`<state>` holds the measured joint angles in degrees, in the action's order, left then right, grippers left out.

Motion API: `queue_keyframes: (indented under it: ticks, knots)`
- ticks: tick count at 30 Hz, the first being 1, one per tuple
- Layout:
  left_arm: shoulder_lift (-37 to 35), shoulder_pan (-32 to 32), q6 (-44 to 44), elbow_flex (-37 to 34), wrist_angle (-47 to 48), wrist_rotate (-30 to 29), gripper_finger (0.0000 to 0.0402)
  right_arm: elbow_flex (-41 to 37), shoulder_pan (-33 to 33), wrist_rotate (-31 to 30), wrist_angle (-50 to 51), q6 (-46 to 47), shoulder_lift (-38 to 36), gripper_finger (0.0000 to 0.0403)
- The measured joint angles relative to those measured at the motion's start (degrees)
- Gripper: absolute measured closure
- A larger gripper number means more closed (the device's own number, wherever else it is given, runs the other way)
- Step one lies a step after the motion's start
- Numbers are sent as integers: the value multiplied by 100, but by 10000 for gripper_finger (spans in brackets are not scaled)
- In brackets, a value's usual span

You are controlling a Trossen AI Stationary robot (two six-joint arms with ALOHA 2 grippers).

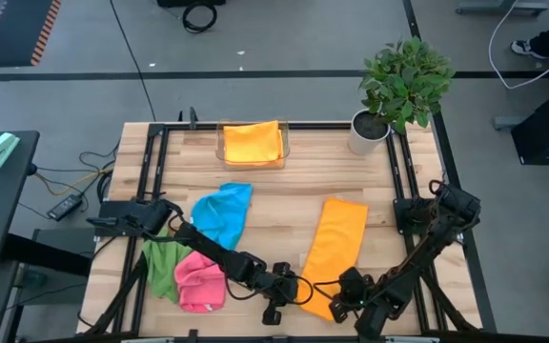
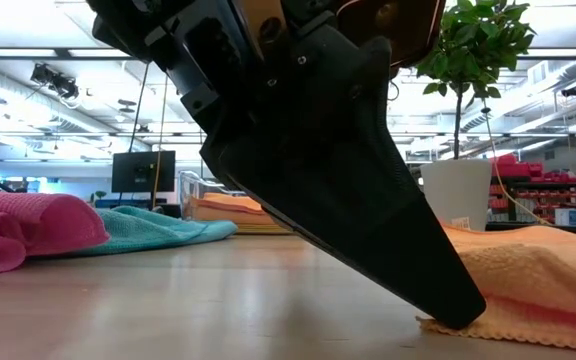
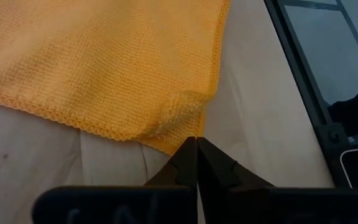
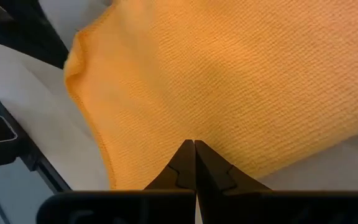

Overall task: Fold microfiber towels
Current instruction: Fold the orange microfiber towel

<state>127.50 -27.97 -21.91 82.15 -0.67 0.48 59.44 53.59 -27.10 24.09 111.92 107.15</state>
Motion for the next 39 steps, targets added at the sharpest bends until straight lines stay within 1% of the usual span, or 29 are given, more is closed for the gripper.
queue_keyframes:
  ticks: [3, 7, 11, 15, 19, 22, 25, 28, 30, 35, 39]
  knots:
    - [0, 0, -2, -2, 2, 1, 396, -92, -70, 189, 21, -2, 1, 400]
    - [2, 0, -22, -2, 38, 3, 391, -168, -69, 391, 13, 43, 4, 400]
    - [2, 0, -148, 0, 87, 4, 396, -170, 9, 436, 24, 56, 4, 400]
    - [2, 0, -150, 2, 106, 4, 391, -170, 54, 469, 52, 126, 2, 400]
    - [2, 0, -151, 2, 111, 6, 395, -170, 60, 405, 86, 167, 0, 400]
    - [2, 0, -151, 2, 114, 6, 395, -148, 63, 75, 158, 147, -13, 400]
    - [2, -1, -154, 2, 122, 9, 390, -50, 60, -80, 140, 97, -59, 400]
    - [2, 0, -248, 2, 125, 40, 395, 113, 109, -102, 120, 61, -63, 400]
    - [2, 0, -344, 2, 129, 164, 396, 187, 177, -107, -93, 58, -63, 400]
    - [-9, 24, -563, -3, 133, 343, 386, 197, 270, -113, -532, 1, 45, 400]
    - [-11, 88, -573, -6, 137, 380, 395, 195, 204, -115, -679, 56, 204, 400]
